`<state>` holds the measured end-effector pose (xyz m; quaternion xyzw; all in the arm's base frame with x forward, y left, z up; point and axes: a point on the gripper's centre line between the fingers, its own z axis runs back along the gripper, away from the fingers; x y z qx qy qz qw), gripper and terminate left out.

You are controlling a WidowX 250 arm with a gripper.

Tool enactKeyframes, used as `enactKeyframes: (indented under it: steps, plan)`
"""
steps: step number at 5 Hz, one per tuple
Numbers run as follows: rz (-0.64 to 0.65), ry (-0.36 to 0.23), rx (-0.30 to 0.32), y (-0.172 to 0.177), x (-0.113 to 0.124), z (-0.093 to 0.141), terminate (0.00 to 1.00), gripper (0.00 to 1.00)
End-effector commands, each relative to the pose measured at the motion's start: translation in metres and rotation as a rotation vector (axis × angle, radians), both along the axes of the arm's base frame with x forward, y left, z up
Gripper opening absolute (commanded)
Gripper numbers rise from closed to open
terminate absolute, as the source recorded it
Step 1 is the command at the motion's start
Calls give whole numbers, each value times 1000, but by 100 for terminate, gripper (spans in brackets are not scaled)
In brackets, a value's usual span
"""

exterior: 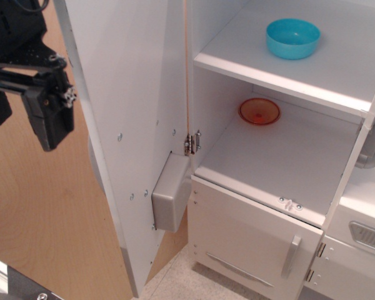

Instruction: Close fridge

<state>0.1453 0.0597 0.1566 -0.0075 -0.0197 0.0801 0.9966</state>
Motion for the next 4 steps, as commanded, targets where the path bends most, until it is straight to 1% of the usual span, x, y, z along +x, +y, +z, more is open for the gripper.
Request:
enactKeyframes:
  steps: [1, 2, 3, 4]
  plan:
    - [99, -74, 78, 29, 20, -4, 0, 100]
    - [117, -54, 94, 22, 32, -13, 0, 100]
    - [62, -31, 85, 1, 36, -20, 0, 100]
    - [45, -18, 94, -17, 41, -23, 0, 100]
